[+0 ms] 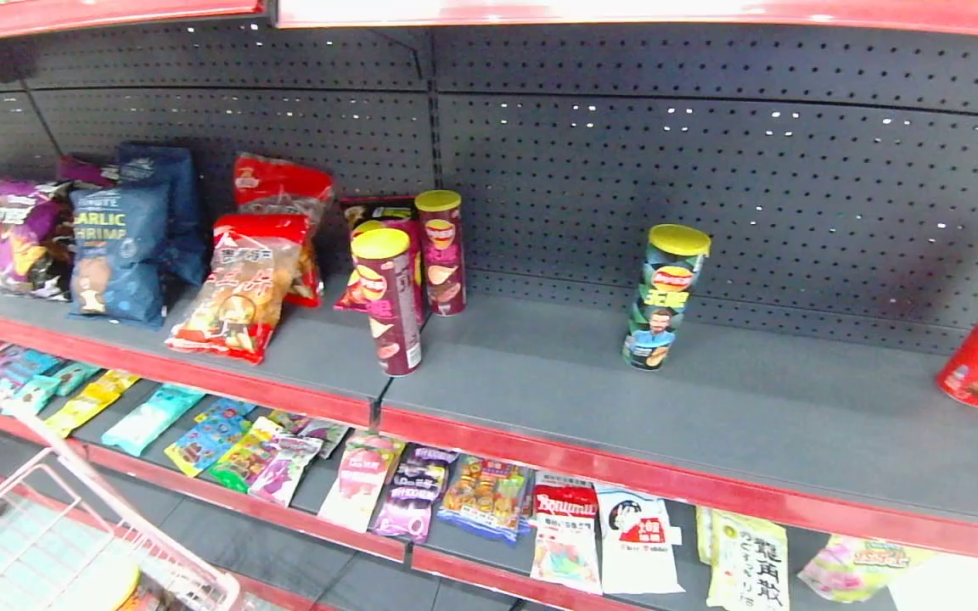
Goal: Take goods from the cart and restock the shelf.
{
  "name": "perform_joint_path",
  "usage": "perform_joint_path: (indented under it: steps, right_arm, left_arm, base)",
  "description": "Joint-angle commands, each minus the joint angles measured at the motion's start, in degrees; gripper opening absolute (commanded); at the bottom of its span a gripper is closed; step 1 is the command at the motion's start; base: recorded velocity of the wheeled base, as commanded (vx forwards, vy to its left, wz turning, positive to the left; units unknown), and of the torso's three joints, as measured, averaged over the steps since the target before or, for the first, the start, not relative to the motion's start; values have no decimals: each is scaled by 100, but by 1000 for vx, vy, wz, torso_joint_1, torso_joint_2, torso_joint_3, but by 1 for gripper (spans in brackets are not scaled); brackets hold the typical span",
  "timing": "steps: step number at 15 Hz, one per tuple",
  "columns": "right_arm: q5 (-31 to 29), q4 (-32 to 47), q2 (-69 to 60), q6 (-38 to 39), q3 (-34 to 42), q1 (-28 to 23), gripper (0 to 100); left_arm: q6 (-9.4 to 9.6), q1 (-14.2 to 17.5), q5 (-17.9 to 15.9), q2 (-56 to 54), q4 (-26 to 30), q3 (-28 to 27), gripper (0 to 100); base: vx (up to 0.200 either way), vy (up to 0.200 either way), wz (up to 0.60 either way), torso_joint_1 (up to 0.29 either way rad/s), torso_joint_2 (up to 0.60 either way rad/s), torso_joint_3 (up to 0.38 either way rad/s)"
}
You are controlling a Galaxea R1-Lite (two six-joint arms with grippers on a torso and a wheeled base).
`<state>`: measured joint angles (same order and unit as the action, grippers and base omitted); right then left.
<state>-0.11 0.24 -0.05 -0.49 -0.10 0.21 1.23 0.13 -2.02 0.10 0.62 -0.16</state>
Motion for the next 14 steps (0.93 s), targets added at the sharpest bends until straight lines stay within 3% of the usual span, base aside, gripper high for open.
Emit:
perform_joint_path:
  steps: [1, 8, 14]
  right_arm:
    - [2, 2, 5, -4, 1, 6, 100]
    - [20, 2, 5, -4, 1, 6, 100]
    - [20, 2, 5, -4, 1, -3, 100]
  left_arm:
    - [0, 4, 0, 8, -1, -2, 100]
    - [0, 4, 0, 8, -1, -2, 100]
    - [0, 4, 0, 8, -1, -2, 100]
  base:
    - [0, 0, 600, -12, 7, 7]
    - [0, 0, 600, 1, 3, 2]
    - [0, 0, 0, 0, 0, 0]
